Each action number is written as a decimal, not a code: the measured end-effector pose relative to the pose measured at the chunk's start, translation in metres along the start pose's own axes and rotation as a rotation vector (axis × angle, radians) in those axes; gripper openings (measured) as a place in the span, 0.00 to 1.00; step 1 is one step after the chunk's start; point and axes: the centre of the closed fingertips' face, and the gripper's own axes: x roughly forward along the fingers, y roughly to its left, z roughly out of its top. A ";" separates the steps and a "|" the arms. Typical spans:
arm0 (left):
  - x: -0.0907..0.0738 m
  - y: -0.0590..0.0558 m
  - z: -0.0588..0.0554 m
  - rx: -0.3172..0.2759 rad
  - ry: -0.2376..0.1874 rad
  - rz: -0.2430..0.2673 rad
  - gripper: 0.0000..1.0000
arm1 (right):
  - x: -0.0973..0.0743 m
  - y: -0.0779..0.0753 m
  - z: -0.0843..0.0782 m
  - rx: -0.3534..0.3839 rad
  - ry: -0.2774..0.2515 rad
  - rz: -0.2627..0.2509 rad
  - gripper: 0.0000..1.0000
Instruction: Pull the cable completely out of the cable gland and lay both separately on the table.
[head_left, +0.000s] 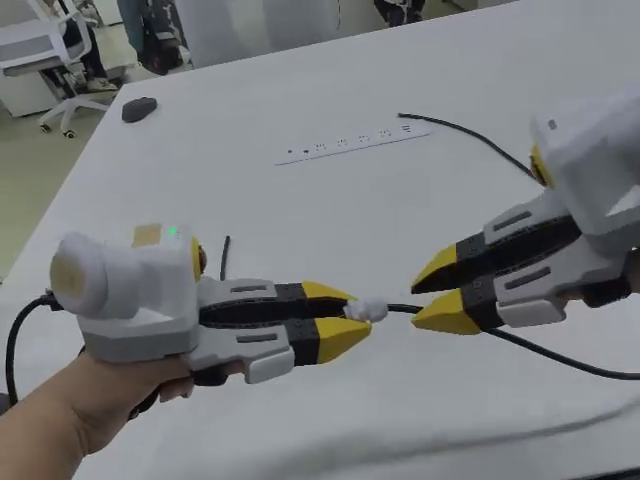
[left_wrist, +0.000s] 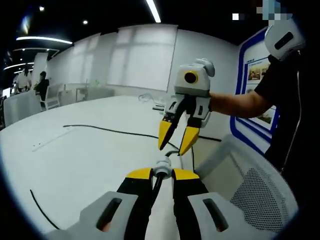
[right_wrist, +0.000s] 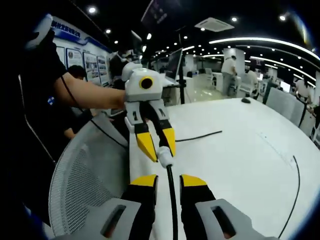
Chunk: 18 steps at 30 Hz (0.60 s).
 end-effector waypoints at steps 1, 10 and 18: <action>0.001 -0.001 0.000 0.006 0.003 -0.006 0.14 | 0.003 0.003 0.001 -0.009 0.004 0.013 0.10; 0.001 -0.003 -0.001 0.011 0.005 -0.025 0.14 | 0.000 -0.006 -0.009 -0.036 0.046 0.033 0.00; 0.006 -0.002 -0.001 0.015 0.007 -0.034 0.14 | 0.000 -0.008 -0.014 -0.038 0.053 0.023 0.00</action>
